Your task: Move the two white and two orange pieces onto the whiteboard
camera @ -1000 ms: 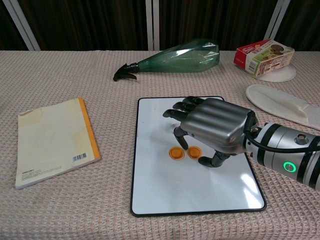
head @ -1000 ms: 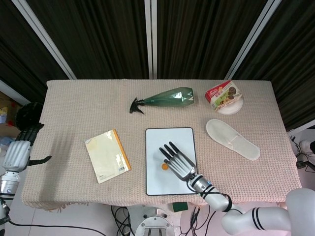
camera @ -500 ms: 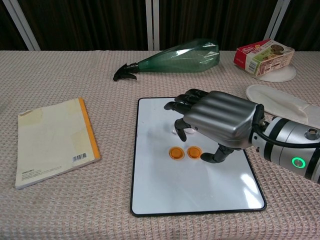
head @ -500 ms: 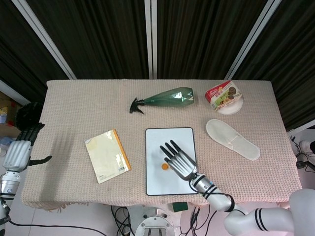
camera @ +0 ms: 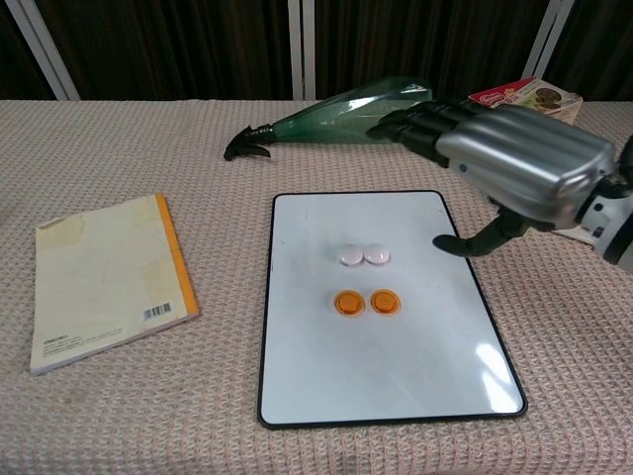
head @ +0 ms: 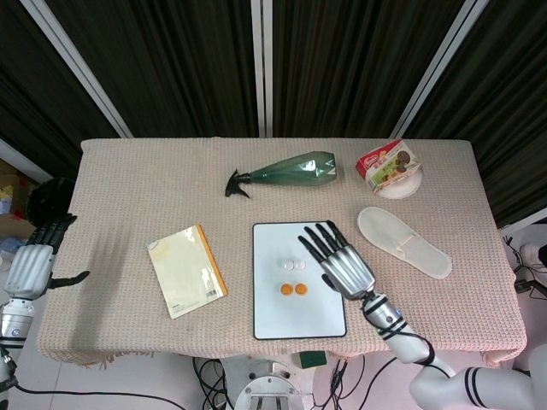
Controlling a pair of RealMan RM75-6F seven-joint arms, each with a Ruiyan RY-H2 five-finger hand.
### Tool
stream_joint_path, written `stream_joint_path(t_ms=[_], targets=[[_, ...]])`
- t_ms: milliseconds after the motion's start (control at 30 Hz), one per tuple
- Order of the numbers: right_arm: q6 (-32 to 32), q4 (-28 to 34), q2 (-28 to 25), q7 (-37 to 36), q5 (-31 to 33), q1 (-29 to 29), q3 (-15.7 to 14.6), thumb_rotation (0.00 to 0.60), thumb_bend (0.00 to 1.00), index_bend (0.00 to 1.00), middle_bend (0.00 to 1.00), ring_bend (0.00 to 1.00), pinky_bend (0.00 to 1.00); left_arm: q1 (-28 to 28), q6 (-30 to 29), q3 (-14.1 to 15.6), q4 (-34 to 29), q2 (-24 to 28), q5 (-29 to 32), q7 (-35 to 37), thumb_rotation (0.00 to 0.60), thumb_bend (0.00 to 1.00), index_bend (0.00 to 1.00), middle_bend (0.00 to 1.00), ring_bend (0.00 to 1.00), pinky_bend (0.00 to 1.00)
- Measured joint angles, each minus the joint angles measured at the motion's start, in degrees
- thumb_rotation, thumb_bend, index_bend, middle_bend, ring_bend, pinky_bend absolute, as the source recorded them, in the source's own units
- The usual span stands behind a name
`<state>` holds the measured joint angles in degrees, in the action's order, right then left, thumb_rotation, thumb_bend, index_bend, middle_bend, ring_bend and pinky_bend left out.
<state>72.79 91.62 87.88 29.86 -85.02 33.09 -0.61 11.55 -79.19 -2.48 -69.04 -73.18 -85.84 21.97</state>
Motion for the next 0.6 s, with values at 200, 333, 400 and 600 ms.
stream_joint_path(t_ms=[200,333,400,600], targets=[[7.6,-3.6,-7.8,-9.7,2.3,-8.1,0.5,0.600,0.19,0.00,0.00,0.00,0.00,-0.3,-1.2,0.0,-0.7,0.0,-0.4,-1.1,0.593,0.07,0.09,0.08,0.08,0.13],[10.7,-5.4,-11.9,-15.5,4.8,-13.3,0.7,0.600,0.19,0.00,0.00,0.00,0.00,-0.5,-1.7,-0.1,-1.8,0.3,-0.5,-2.1,0.591,0.07,0.09,0.08,0.08,0.13],[12.0,-6.2,-13.4,-17.8,5.8,-15.6,0.7,0.600,0.19,0.00,0.00,0.00,0.00,-0.6,-2.0,0.0,-2.4,0.4,-0.6,-2.8,0.593,0.07,0.09,0.08,0.08,0.13],[13.5,-7.0,-15.0,-20.6,7.2,-19.0,1.4,0.600,0.19,0.00,0.00,0.00,0.00,-0.8,-2.7,0.1,-4.3,1.1,-1.1,-4.4,0.591,0.07,0.09,0.08,0.08,0.13]])
